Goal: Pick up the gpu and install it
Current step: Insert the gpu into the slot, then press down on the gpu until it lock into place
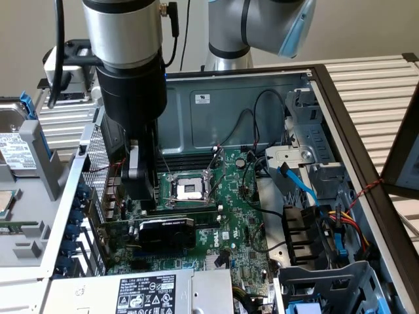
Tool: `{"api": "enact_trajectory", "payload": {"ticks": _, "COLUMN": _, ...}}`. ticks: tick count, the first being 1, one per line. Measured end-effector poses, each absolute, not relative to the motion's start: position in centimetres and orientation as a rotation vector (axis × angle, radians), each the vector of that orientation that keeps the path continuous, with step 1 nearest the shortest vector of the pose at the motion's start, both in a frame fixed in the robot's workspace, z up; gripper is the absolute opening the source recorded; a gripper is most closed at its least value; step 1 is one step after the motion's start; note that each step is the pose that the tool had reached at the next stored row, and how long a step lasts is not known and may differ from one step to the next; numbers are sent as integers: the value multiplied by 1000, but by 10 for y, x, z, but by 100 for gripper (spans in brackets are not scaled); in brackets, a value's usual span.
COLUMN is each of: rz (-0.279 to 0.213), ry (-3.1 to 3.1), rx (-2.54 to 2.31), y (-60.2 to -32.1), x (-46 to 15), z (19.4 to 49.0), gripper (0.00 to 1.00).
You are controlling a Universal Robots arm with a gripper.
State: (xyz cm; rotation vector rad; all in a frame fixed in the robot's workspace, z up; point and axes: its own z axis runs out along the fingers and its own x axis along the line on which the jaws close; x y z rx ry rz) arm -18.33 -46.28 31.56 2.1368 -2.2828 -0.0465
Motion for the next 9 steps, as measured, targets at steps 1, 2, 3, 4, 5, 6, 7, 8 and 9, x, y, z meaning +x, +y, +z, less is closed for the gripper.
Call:
{"api": "enact_trajectory", "payload": {"ticks": 1, "rz": -46, "ry": -2283, "rx": 2137, "y": -463, "x": -183, "z": 316, "gripper": 42}}
{"api": "enact_trajectory", "payload": {"ticks": 2, "rz": -46, "ry": -2283, "rx": 2137, "y": -463, "x": -183, "z": 316, "gripper": 42}}
{"api": "enact_trajectory", "payload": {"ticks": 3, "rz": -46, "ry": -2283, "rx": 2137, "y": -463, "x": -183, "z": 316, "gripper": 42}}
{"api": "enact_trajectory", "payload": {"ticks": 4, "rz": -46, "ry": -2283, "rx": 2137, "y": -463, "x": -183, "z": 316, "gripper": 42}}
{"api": "enact_trajectory", "payload": {"ticks": 5, "rz": -46, "ry": -2283, "rx": 2137, "y": -463, "x": -183, "z": 316, "gripper": 42}}
{"api": "enact_trajectory", "payload": {"ticks": 6, "rz": -46, "ry": -2283, "rx": 2137, "y": -463, "x": -183, "z": 316, "gripper": 42}}
{"api": "enact_trajectory", "payload": {"ticks": 7, "rz": -46, "ry": -2283, "rx": 2137, "y": -463, "x": -183, "z": 316, "gripper": 42}}
{"api": "enact_trajectory", "payload": {"ticks": 8, "rz": -46, "ry": -2283, "rx": 2137, "y": -463, "x": -183, "z": 316, "gripper": 42}}
{"api": "enact_trajectory", "payload": {"ticks": 9, "rz": -46, "ry": -2283, "rx": 2137, "y": -463, "x": -183, "z": 316, "gripper": 42}}
